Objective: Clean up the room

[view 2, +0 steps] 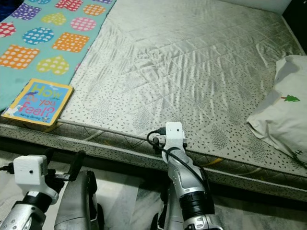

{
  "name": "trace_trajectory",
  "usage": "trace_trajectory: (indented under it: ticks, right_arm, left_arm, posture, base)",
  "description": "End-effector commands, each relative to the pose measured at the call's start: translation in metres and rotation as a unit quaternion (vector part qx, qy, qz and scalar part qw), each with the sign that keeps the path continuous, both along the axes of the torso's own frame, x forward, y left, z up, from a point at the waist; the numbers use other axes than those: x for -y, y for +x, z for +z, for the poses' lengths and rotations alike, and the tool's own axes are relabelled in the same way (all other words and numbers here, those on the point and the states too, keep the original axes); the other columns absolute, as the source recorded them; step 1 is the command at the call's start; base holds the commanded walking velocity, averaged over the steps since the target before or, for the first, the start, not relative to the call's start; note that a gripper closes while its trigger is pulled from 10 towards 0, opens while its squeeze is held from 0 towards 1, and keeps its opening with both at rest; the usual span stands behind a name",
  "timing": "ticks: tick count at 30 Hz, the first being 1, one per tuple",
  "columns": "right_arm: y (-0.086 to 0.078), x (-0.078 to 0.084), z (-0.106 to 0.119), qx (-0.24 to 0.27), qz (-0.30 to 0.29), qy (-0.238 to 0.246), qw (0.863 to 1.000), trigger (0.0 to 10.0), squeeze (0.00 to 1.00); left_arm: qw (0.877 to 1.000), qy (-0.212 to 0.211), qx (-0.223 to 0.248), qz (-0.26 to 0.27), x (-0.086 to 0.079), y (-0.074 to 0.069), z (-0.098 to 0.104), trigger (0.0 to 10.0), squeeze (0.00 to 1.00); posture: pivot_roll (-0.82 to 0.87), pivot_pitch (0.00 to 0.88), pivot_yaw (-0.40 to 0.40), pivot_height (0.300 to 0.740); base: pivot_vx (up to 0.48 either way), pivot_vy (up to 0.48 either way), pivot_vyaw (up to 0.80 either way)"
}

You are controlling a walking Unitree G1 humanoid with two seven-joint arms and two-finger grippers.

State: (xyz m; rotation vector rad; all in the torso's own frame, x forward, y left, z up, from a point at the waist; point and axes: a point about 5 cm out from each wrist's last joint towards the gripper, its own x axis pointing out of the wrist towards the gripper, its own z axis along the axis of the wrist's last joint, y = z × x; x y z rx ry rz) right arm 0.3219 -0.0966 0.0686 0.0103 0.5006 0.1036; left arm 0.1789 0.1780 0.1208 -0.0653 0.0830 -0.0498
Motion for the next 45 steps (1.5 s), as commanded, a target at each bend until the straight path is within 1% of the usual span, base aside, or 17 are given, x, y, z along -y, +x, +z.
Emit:
trace_trajectory:
  ticks: [1, 3, 7, 12, 13, 14, 15, 16, 17, 19, 20, 22, 28, 31, 35, 40, 45]
  right_arm:
    - [0.001, -0.001, -0.002, 0.002, 0.003, -0.008, 1.0, 0.0, 0.0]
    - [0.004, -0.005, -0.003, 0.006, 0.003, -0.012, 1.0, 0.0, 0.0]
    - [0.009, -0.009, -0.002, 0.018, 0.002, -0.02, 1.0, 0.0, 0.0]
    - [0.015, -0.011, 0.001, 0.035, -0.003, -0.03, 0.999, 0.0, 0.0]
    - [0.017, -0.01, 0.003, 0.044, -0.003, -0.037, 0.998, 0.5, 0.0]
    - [0.018, -0.009, 0.005, 0.051, -0.002, -0.042, 0.998, 1.8, 0.0]
    - [0.019, -0.007, 0.005, 0.053, -0.004, -0.043, 0.998, 2.2, 0.0]
    - [0.02, -0.005, 0.007, 0.056, -0.005, -0.045, 0.997, 3.2, 0.0]
    - [0.021, -0.003, 0.009, 0.063, -0.004, -0.049, 0.997, 6.2, 0.0]
    - [0.022, -0.001, 0.01, 0.068, -0.004, -0.052, 0.996, 6.2, 0.0]
    - [0.022, 0.0, 0.011, 0.075, -0.001, -0.056, 0.996, 10.0, 0.0]
    - [0.024, 0.001, 0.013, 0.089, 0.004, -0.064, 0.994, 10.0, 0.0]
    - [0.028, -0.001, 0.01, 0.094, 0.017, -0.076, 0.993, 10.0, 0.0]
    - [0.03, -0.008, 0.01, 0.095, 0.038, -0.086, 0.991, 10.0, 0.0]
    - [0.03, -0.014, 0.008, 0.099, 0.051, -0.099, 0.989, 10.0, 0.0]
    - [0.03, -0.017, 0.005, 0.1, 0.053, -0.106, 0.988, 10.0, 0.0]
    - [0.033, -0.016, 0.007, 0.108, 0.049, -0.121, 0.986, 10.0, 0.0]
  left_arm:
    - [1.0, 0.002, -0.003, 0.01, -0.001, -0.005, 0.002, 10.0, 0.0]
    - [1.0, 0.003, -0.007, 0.012, -0.001, -0.009, 0.002, 10.0, 0.0]
    - [1.0, 0.005, -0.008, 0.016, -0.002, -0.01, 0.002, 10.0, 0.0]
    - [1.0, 0.007, -0.005, 0.019, -0.002, -0.009, 0.004, 10.0, 0.0]
    - [1.0, 0.008, -0.004, 0.02, -0.002, -0.008, 0.004, 10.0, 0.0]
    - [1.0, 0.008, -0.003, 0.02, -0.003, -0.008, 0.005, 10.0, 0.0]
    - [1.0, 0.008, -0.002, 0.02, -0.003, -0.007, 0.005, 10.0, 0.0]
    - [1.0, 0.008, -0.002, 0.02, -0.003, -0.007, 0.005, 10.0, 0.0]
    - [1.0, 0.009, -0.002, 0.021, -0.003, -0.007, 0.005, 10.0, 0.0]
    - [1.0, 0.009, -0.002, 0.021, -0.003, -0.007, 0.005, 10.0, 0.0]
    - [1.0, 0.009, -0.002, 0.021, -0.003, -0.007, 0.005, 10.0, 0.0]
    - [1.0, 0.009, -0.001, 0.022, -0.002, -0.007, 0.005, 10.0, 0.0]
    - [1.0, 0.006, 0.001, 0.018, 0.001, -0.005, 0.005, 10.0, 0.0]
    - [1.0, 0.005, 0.0, 0.018, 0.001, -0.006, 0.005, 10.0, 0.0]
    - [1.0, 0.005, -0.003, 0.017, 0.002, -0.01, 0.005, 10.0, 0.0]
    - [1.0, 0.006, -0.008, 0.019, 0.002, -0.017, 0.006, 10.0, 0.0]
    - [1.0, 0.008, -0.016, 0.024, 0.0, -0.025, 0.008, 10.0, 0.0]
  posture:
    - [0.21, 0.248, -0.163, 0.566]
    - [0.22, 0.257, -0.162, 0.566]
    - [0.23, 0.258, -0.16, 0.566]
    - [0.23, 0.257, -0.159, 0.566]
    - [0.23, 0.255, -0.158, 0.566]
    - [0.23, 0.254, -0.158, 0.566]
    - [0.23, 0.253, -0.158, 0.566]
    - [0.23, 0.25, -0.159, 0.566]
    - [0.23, 0.248, -0.159, 0.566]
    - [0.23, 0.247, -0.159, 0.566]
    - [0.23, 0.242, -0.159, 0.566]
    - [0.23, 0.238, -0.159, 0.566]
    - [0.23, 0.233, -0.158, 0.566]
    - [0.23, 0.239, -0.157, 0.566]
    - [0.24, 0.258, -0.155, 0.566]
    - [0.25, 0.281, -0.152, 0.566]
    - [0.26, 0.309, -0.148, 0.566]
  base:
    - [0.0, 0.0, 0.0]
    - [0.0, 0.0, 0.0]
    - [0.0, 0.0, 0.0]
    - [0.0, 0.0, 0.0]
    - [0.0, 0.0, 0.0]
    - [0.0, 0.0, 0.0]
    - [0.0, 0.0, 0.0]
    - [0.0, 0.0, 0.0]
    - [0.0, 0.0, 0.0]
    - [0.0, 0.0, 0.0]
    - [0.0, 0.0, 0.0]
    - [0.0, 0.0, 0.0]
    - [0.0, 0.0, 0.0]
    - [0.0, 0.0, 0.0]
    - [0.0, 0.0, 0.0]
    - [0.0, 0.0, 0.0]
    - [0.0, 0.0, 0.0]
